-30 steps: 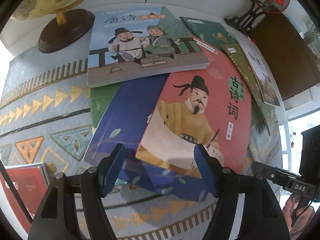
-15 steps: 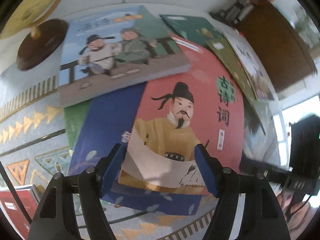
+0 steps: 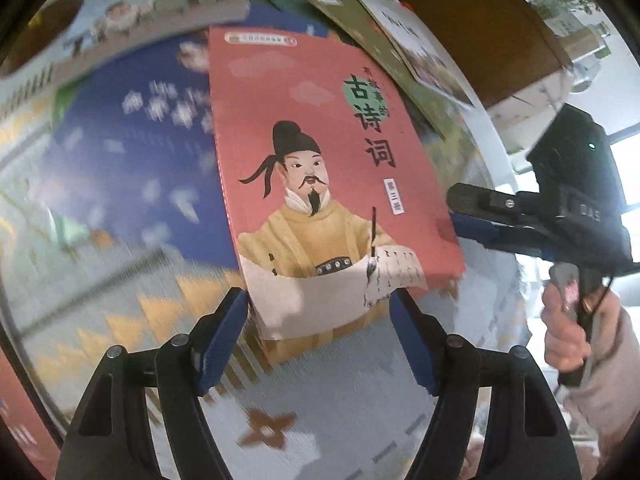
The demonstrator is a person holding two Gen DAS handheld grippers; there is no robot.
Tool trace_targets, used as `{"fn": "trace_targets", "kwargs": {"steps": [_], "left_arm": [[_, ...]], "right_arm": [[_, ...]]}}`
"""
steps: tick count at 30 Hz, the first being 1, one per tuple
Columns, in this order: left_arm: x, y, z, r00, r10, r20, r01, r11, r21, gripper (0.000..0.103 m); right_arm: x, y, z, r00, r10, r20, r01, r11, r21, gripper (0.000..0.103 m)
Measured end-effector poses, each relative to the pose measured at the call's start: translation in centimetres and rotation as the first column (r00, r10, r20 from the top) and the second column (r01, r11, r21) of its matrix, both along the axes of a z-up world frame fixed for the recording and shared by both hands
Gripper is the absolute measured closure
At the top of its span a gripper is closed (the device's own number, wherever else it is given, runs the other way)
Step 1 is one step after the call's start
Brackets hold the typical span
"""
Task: Organize books
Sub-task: 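Close the right tool on the pink book's edge while the left tool grips its other edge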
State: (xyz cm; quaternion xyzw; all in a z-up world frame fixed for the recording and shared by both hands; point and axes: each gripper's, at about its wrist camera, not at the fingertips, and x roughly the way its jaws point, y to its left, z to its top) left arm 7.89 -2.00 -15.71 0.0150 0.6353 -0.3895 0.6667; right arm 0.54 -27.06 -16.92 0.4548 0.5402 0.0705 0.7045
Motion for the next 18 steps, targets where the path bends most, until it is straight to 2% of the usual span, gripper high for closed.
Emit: {"fn": "trace_targets", "kwargs": {"steps": [3,6,10,12,15,17,18], "left_arm": [[0.9,0.2,-0.9,0.998,0.034,-0.043,-0.034,0.999,0.017,0.033],[2.1,0.0,-1.1,0.992,0.064,-0.105,-0.067,0.997,-0.025,0.033],[1.8,-0.8,-0.8,0.996,0.040,-0.079,-0.041,0.999,-0.007,0.033],[1.7,-1.2,-0.8,0.997,0.044,-0.070,-0.044,0.999,0.004,0.033],[2.0,-0.9,-0.9,0.995,0.063,-0.081,-0.064,0.998,-0.004,0.033],[1.9,-0.6,-0.9,0.994,0.068,-0.082,-0.069,0.998,-0.006,0.033],[1.9,-0.6,-0.9,0.995,0.068,-0.078,-0.068,0.998,-0.002,0.033]], "right_arm": [[-0.9,-0.5,-1.1,1.000,0.002,-0.029,-0.001,1.000,0.030,0.040],[-1.0,-1.0,-1.5,1.000,-0.023,-0.017,0.024,0.997,0.074,0.039],[-1.7,-1.3,-1.8,1.000,-0.016,0.016,0.014,0.992,0.123,0.038],[-1.9,-1.1,-1.5,0.999,-0.011,0.053,0.001,0.985,0.173,0.038],[-2.3,-0.7,0.2,0.988,0.037,0.153,-0.063,0.984,0.168,0.039],[-2.2,-0.3,0.6,0.982,0.083,0.171,-0.109,0.983,0.148,0.049],[-2.0,0.1,0.4,0.983,0.106,0.152,-0.127,0.983,0.134,0.058]]}}
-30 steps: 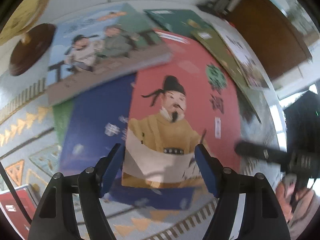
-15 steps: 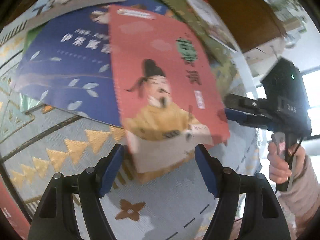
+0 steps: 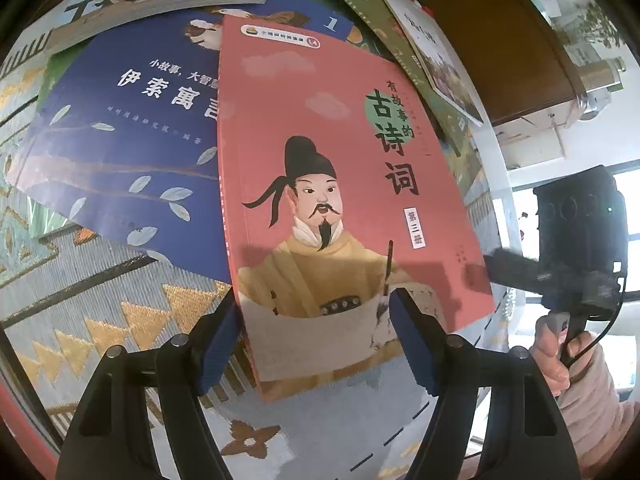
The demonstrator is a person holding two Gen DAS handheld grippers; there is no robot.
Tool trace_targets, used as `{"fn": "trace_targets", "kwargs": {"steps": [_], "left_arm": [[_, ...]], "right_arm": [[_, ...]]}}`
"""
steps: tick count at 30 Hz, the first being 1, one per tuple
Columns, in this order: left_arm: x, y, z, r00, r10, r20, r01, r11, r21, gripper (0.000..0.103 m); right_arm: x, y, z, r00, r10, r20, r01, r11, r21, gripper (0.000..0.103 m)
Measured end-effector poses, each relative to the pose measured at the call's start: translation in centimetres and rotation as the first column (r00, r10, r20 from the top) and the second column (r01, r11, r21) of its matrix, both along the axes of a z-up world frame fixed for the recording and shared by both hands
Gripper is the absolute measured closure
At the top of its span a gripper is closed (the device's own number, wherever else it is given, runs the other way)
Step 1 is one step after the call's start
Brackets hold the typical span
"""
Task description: Organize books
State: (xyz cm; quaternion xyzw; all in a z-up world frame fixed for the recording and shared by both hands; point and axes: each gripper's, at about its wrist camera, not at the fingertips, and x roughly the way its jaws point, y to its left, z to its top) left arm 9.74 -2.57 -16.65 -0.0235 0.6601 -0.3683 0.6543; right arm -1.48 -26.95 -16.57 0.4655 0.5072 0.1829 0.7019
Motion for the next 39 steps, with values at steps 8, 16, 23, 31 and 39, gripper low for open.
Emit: {"fn": "trace_targets", "kwargs": {"steps": [8,16,23,31,39], "left_arm": [[-0.8,-0.1,0.7,1.000,0.017,0.016,-0.017,1.000,0.008,0.034],[-1.8,1.4,2.6,0.998,0.050,0.039,-0.049,0.998,-0.032,0.034],[-3.4,2.3,3.5,0.995,0.057,0.076,-0.056,0.998,-0.023,0.034],[-4.0,3.3,5.3,0.989,0.074,0.128,-0.071,0.997,-0.029,0.034],[-4.6,4.0,6.7,0.981,0.077,0.177,-0.074,0.997,-0.027,0.034]], "right_arm": [[0.4,2.9,0.1,0.996,0.090,-0.020,-0.092,0.955,-0.281,0.091],[0.0,5.9,3.6,0.981,0.192,0.038,-0.154,0.876,-0.458,0.091],[-0.4,9.4,4.6,0.962,0.267,0.056,-0.190,0.802,-0.566,0.091],[-1.2,10.0,5.3,0.952,0.292,0.089,-0.191,0.798,-0.571,0.091],[-1.9,10.7,6.1,0.944,0.305,0.123,-0.179,0.790,-0.586,0.090]]}}
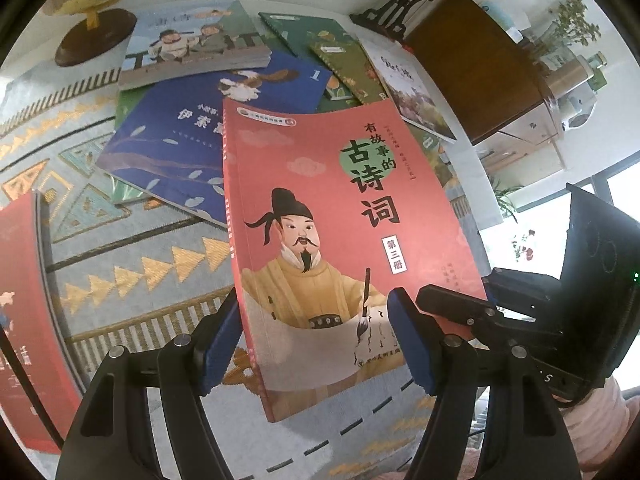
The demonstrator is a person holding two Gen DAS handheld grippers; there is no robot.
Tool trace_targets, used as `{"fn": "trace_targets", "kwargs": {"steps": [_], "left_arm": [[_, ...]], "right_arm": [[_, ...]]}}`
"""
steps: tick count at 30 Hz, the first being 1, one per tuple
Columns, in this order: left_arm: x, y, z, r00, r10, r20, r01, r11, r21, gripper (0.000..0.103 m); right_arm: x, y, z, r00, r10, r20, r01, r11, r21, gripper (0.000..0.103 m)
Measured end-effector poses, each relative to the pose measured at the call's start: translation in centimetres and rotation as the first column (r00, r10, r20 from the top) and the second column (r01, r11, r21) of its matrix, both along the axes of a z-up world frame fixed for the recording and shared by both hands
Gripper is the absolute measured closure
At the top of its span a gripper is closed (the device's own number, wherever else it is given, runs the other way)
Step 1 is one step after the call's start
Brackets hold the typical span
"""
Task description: Organize books
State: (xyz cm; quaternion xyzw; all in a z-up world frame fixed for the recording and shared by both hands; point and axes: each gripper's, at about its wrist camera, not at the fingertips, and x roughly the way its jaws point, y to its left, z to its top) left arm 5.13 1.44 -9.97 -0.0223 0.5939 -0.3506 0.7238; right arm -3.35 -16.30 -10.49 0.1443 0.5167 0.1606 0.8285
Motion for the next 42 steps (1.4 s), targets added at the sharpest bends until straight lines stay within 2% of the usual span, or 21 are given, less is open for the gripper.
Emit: {"fn": "trace_targets", "kwargs": {"steps": [13,26,34,42], "left_arm": [[-1.6,0.6,2.2,0.997,0.022,0.075,-0.022,1.000,0.007,0.034],[-2.6,3.2,5.3,0.983,0.100,0.152,-0.099,0.995,-0.016,0.034],[-2.6,6.5,6.8,0.967,0.174,0.188,-0.174,0.985,-0.018,0.034],[-2.5,11.7,7.7,0.936,0.286,0.207,-0.288,0.957,-0.021,0.034]], "right_arm": [[-1.5,0.3,1.7,0.998,0.015,0.061,-0.014,1.000,-0.017,0.090],[-1.9,1.8,4.7,0.989,0.060,0.134,-0.059,0.998,-0.014,0.090],[-1.1,4.3,6.4,0.977,0.119,0.174,-0.119,0.993,-0.014,0.089],[0.6,8.5,7.3,0.958,0.205,0.198,-0.211,0.977,0.008,0.089]]}}
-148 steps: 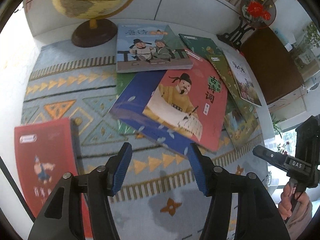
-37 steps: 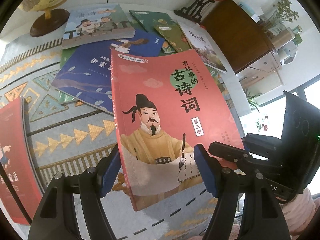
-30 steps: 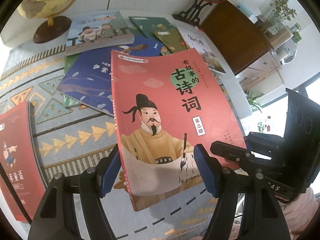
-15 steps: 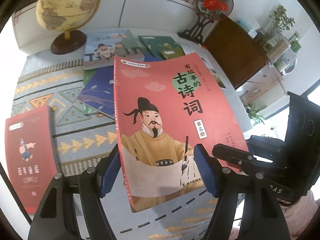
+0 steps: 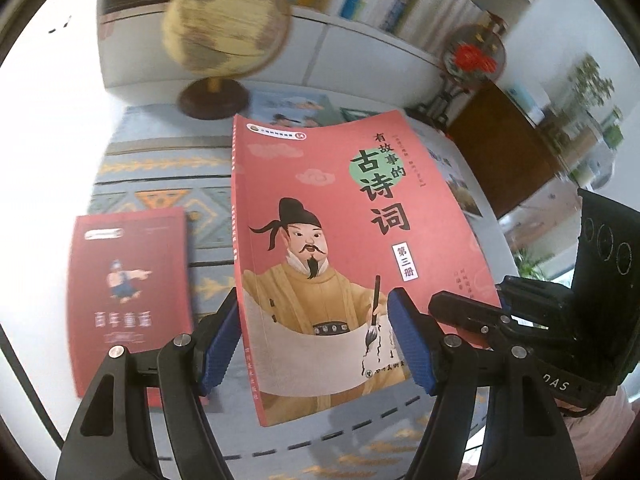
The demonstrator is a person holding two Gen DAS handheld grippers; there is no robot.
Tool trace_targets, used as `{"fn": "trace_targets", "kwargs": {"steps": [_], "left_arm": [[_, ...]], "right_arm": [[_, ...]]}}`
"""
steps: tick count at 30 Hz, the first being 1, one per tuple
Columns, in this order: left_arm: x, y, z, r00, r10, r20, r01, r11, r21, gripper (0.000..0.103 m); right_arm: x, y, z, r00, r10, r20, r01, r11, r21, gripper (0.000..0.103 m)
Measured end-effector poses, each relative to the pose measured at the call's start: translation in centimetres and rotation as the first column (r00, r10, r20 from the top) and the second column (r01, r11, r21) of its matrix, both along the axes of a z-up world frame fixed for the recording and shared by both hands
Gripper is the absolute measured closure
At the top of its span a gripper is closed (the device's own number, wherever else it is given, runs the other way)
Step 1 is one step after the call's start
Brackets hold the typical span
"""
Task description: Organize books
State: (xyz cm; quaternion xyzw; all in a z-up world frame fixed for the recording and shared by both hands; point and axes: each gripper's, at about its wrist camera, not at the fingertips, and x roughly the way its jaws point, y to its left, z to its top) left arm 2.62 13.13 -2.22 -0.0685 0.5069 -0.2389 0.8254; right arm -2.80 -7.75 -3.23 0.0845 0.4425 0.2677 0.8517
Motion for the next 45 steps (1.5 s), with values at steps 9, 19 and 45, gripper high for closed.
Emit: {"fn": "trace_targets", "kwargs": {"steps": [9,19,45], "left_arm": [[-0.3,5.7,0.1,0.990,0.142,0.005,-0.142,0.990,0.009,0.034],[-1.1,11.7,-1.0,0.966,0.258,-0.024,-0.258,0.966,0.011,0.034],[2.2,18.4,-10.9,0.907,0.352,-0.230,-0.356,0.934,0.027,0.034]], "right_arm": [[1.7,5.8,0.1,0.997,0.077,-0.004,-0.077,0.997,0.022,0.089],[1.6,12.0,-0.6,0.992,0.128,-0.010,-0.128,0.992,0.015,0.088],[4.3,20.0,-8.7,0.974,0.090,-0.209,-0.100,0.994,-0.035,0.087]]}}
